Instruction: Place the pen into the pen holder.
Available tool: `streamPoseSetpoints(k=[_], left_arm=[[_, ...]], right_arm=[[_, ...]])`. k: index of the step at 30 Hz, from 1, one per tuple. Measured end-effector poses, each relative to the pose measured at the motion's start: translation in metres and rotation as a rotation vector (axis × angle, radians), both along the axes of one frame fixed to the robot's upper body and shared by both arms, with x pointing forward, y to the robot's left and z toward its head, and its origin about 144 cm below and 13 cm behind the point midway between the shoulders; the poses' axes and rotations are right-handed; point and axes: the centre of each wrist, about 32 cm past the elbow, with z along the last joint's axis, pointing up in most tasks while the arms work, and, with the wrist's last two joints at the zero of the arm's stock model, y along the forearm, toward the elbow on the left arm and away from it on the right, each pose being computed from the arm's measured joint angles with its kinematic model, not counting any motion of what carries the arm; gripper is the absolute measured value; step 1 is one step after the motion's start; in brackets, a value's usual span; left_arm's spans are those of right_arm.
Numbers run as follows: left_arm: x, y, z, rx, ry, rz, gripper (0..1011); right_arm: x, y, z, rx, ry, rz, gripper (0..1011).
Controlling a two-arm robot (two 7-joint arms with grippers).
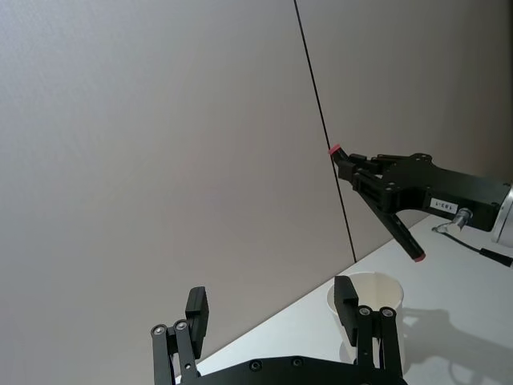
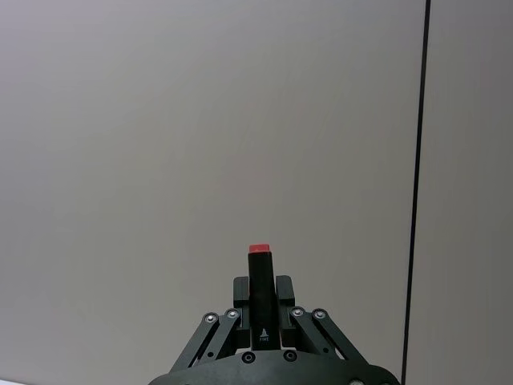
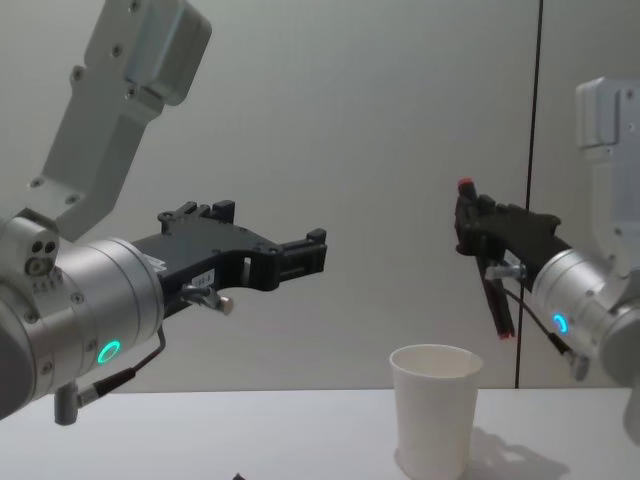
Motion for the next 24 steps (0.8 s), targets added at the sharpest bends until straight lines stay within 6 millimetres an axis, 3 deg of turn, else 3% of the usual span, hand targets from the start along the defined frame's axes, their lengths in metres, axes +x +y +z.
streamPoseSetpoints(k=[24], left_arm=[[0.0, 0.0, 0.0, 0.0, 0.0, 0.0, 1004]], right_arm=[[0.013, 0.028, -0.03, -0.001, -0.077, 0.027, 181]])
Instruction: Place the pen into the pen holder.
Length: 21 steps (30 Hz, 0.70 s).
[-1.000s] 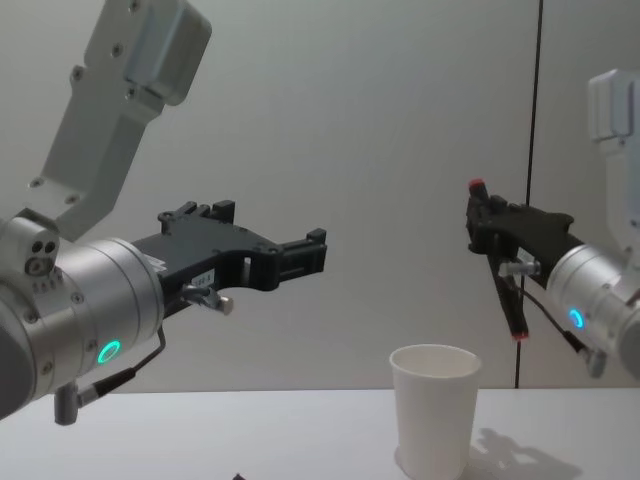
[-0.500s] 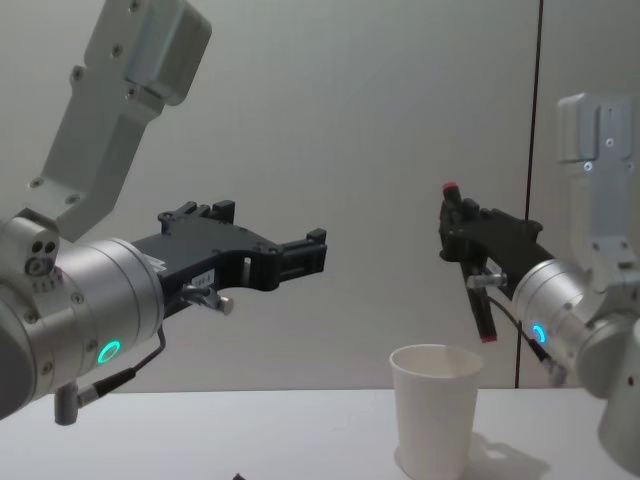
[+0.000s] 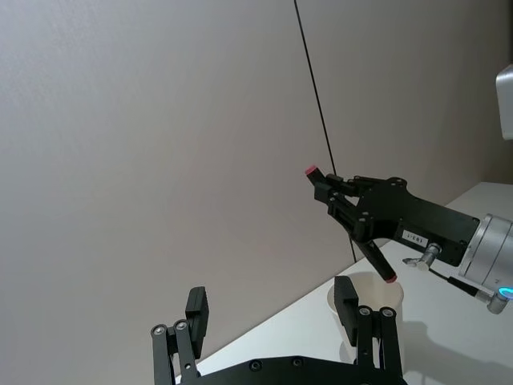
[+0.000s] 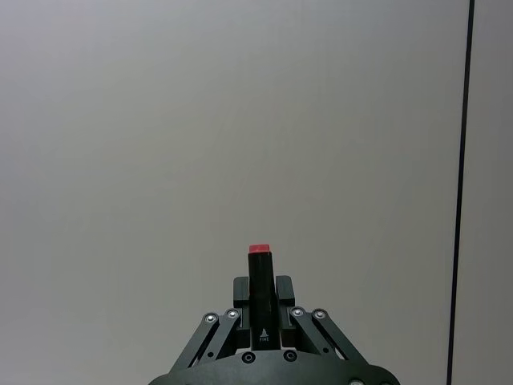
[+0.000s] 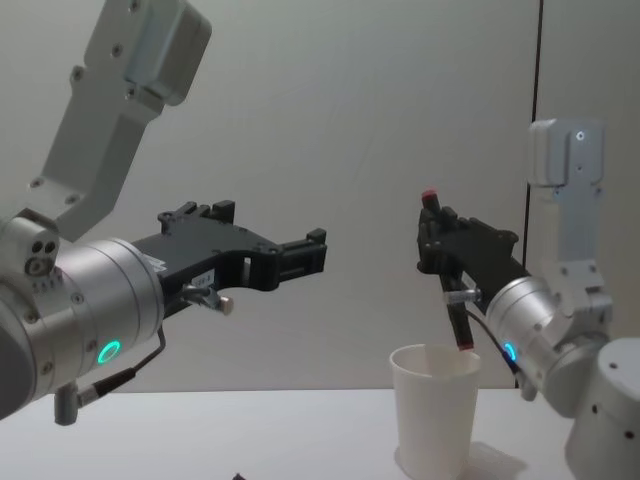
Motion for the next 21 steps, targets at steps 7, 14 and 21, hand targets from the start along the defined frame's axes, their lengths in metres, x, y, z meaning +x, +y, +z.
streamPoseSetpoints(k=[7, 14, 21], left_arm=[[0.0, 0.0, 0.0, 0.0, 0.0, 0.0, 1004], [0.0, 0.0, 0.0, 0.0, 0.0, 0.0, 1004], [0.0, 0.0, 0.0, 0.0, 0.0, 0.0, 1004]], right_arm=[[0.001, 0.005, -0.006, -0.009, -0.023, 0.003, 181], [0.001, 0.009, -0.011, -0.022, -0.04, 0.007, 181], [0.0, 0.01, -0.014, -0.036, -0.057, 0.009, 181]])
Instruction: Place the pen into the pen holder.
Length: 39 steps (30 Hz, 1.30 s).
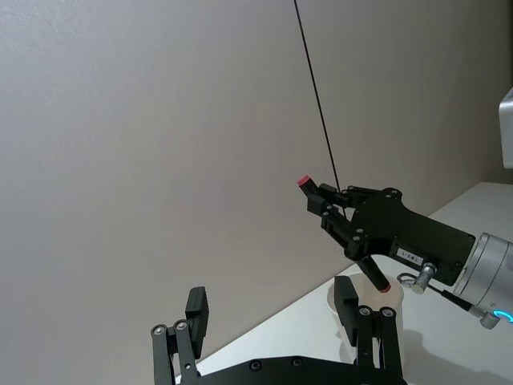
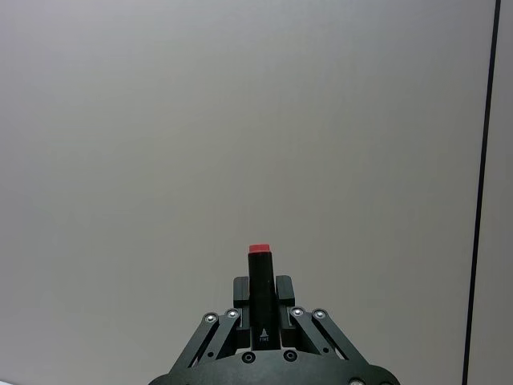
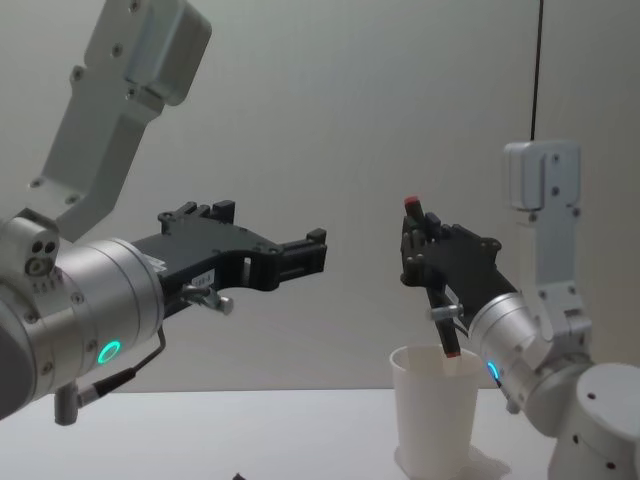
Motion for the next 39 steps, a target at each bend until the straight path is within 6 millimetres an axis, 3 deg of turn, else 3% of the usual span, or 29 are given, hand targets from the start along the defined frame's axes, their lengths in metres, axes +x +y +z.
streamPoseSetpoints(k=[24, 32, 35, 39], left_arm=[[0.0, 0.0, 0.0, 0.0, 0.0, 0.0, 1004], [0.0, 0.0, 0.0, 0.0, 0.0, 0.0, 1004], [0.0, 0.0, 0.0, 0.0, 0.0, 0.0, 1004], [0.0, 0.0, 0.0, 0.0, 0.0, 0.0, 1004]], right_arm=[[-0.002, -0.008, -0.006, -0.042, -0.043, -0.009, 185], [-0.002, -0.009, -0.007, -0.046, -0.045, -0.011, 402], [-0.002, -0.01, -0.007, -0.047, -0.044, -0.011, 543], [-0.002, -0.011, -0.007, -0.049, -0.044, -0.012, 630]])
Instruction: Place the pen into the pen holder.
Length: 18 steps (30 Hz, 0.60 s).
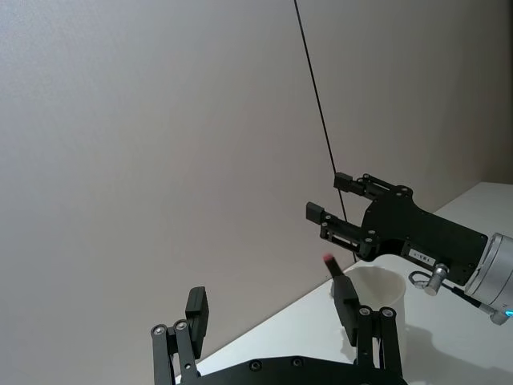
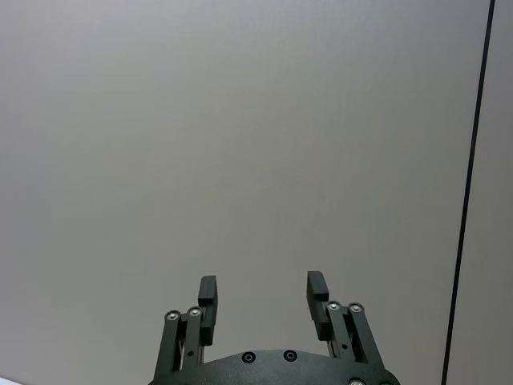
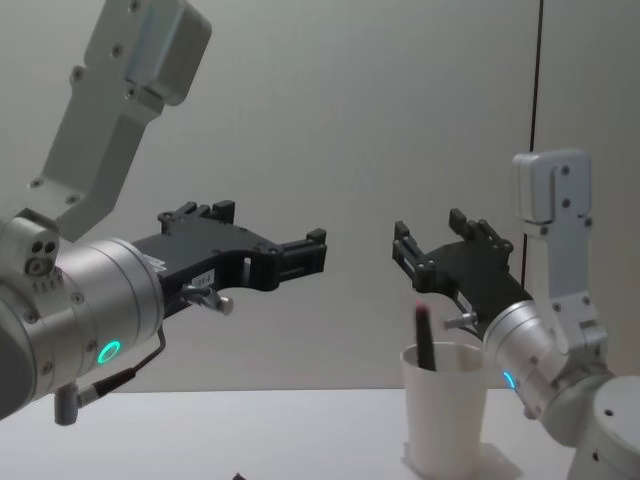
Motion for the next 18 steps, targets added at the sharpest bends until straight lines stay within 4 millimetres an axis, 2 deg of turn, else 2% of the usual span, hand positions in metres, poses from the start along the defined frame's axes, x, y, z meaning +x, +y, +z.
streamPoseSetpoints(k=[4, 6, 10, 13, 18], left_arm=[[0.0, 0.0, 0.0, 0.0, 0.0, 0.0, 1004], [0.0, 0.0, 0.0, 0.0, 0.0, 0.0, 1004], [0.0, 0.0, 0.0, 0.0, 0.0, 0.0, 1004], [0.0, 0.0, 0.0, 0.0, 0.0, 0.0, 1004], [0.0, 0.0, 0.0, 0.0, 0.0, 0.0, 1004]], right_arm=[[0.0001, -0.0009, -0.0001, -0.001, 0.0, -0.001, 789], [0.0002, -0.0012, -0.0001, -0.002, 0.0, -0.002, 823], [0.0003, -0.0021, -0.0001, -0.002, 0.0, -0.003, 959], [0.0004, -0.0025, -0.0001, -0.002, 0.0, -0.004, 1000], [0.0007, -0.0035, 0.0001, -0.002, 0.005, -0.003, 1001]])
